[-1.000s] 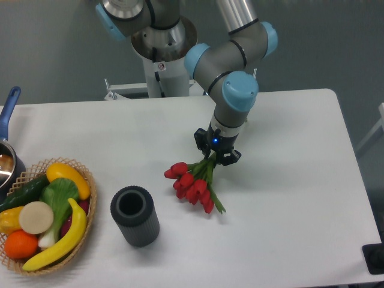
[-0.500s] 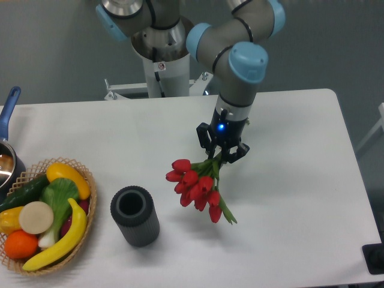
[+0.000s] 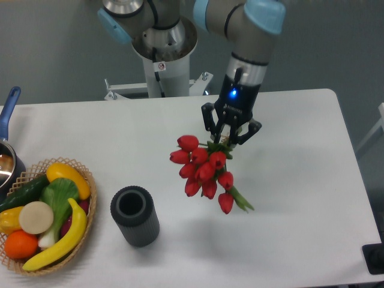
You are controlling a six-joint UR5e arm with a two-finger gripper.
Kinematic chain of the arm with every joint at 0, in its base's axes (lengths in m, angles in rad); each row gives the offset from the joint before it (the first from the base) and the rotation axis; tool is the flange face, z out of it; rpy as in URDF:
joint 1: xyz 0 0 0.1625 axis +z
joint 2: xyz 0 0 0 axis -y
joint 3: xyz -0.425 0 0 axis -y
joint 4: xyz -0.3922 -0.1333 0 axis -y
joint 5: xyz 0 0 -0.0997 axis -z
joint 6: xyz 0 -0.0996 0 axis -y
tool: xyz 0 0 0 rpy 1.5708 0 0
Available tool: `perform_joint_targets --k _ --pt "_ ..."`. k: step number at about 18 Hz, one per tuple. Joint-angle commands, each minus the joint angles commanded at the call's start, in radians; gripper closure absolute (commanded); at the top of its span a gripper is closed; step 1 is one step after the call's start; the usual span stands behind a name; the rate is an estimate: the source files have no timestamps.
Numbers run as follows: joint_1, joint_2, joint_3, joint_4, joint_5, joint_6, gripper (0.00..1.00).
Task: Pick up the flowers from the table
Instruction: 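Lift the gripped red tulips up off the table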
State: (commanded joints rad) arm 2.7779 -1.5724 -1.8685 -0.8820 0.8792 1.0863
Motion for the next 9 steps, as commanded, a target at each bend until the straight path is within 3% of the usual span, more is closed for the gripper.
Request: perform_joint_targets --k 9 --pt "0.025 0.008 0.048 -0.002 -0.031 -0.051 0.66"
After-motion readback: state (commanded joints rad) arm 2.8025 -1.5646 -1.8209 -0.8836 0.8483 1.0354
